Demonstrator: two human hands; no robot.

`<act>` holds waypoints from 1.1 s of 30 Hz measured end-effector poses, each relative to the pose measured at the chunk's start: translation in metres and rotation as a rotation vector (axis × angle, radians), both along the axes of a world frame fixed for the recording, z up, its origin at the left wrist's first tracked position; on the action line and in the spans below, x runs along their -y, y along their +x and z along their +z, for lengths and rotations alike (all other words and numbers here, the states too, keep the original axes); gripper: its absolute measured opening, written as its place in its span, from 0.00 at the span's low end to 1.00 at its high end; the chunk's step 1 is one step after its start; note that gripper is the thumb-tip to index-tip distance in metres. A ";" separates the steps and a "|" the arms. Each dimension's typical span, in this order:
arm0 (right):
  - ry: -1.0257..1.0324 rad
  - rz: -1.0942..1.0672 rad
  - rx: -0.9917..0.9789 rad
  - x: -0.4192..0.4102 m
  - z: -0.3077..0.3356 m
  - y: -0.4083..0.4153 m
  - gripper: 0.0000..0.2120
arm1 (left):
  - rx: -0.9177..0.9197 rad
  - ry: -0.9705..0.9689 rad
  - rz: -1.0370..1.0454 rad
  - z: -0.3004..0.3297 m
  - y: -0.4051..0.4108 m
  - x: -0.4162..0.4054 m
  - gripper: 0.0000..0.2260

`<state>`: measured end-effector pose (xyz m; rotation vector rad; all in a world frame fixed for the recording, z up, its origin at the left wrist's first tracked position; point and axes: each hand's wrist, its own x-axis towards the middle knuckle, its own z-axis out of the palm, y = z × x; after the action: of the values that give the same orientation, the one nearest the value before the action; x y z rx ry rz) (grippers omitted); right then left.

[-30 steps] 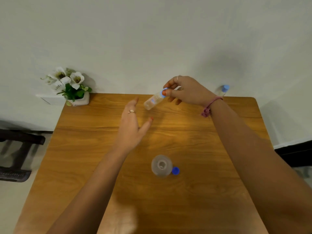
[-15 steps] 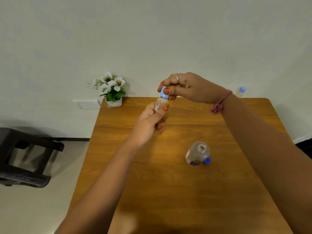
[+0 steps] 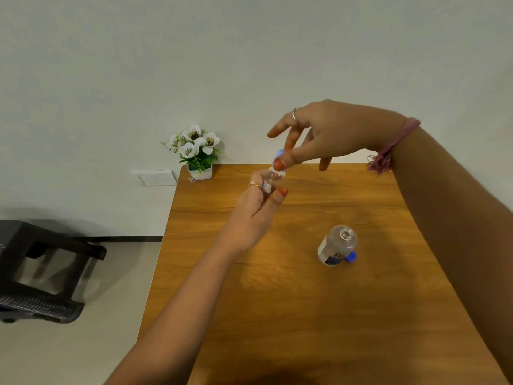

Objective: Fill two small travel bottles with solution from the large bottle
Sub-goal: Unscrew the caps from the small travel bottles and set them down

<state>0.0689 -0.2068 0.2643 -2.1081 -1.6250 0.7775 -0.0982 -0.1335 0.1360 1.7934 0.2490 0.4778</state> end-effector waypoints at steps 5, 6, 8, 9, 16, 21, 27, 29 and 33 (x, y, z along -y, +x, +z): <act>0.017 0.058 0.040 0.000 -0.005 -0.011 0.15 | 0.001 -0.009 -0.008 -0.007 -0.004 0.001 0.05; 0.001 0.029 0.019 0.001 -0.003 -0.013 0.19 | -0.002 -0.006 -0.004 -0.008 -0.005 0.002 0.05; -0.046 -0.030 0.052 0.000 -0.005 -0.016 0.25 | -0.016 0.012 0.000 -0.012 -0.006 0.003 0.06; -0.046 -0.020 0.082 0.000 -0.008 -0.017 0.23 | -0.026 0.018 -0.001 -0.014 -0.007 0.003 0.06; -0.163 -0.025 0.077 0.008 -0.014 -0.022 0.26 | -0.050 0.000 -0.046 -0.020 -0.008 0.011 0.08; -0.063 0.044 0.276 0.033 -0.026 -0.025 0.12 | -0.107 -0.152 -0.120 -0.035 -0.011 0.017 0.07; 0.456 -0.457 -0.289 0.111 -0.109 -0.051 0.14 | -0.249 -0.234 -0.046 -0.087 -0.025 0.038 0.10; 0.516 -0.593 -0.473 0.126 -0.151 -0.067 0.15 | -0.326 -0.191 -0.017 -0.105 -0.027 0.048 0.13; 0.544 -0.865 -0.682 0.153 -0.225 -0.088 0.18 | -0.480 -0.055 0.052 -0.136 -0.024 0.067 0.22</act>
<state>-0.0190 -0.3595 0.0393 -1.6208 -0.4090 0.5545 -0.1226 -0.2003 -0.0004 1.8307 0.6349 0.0669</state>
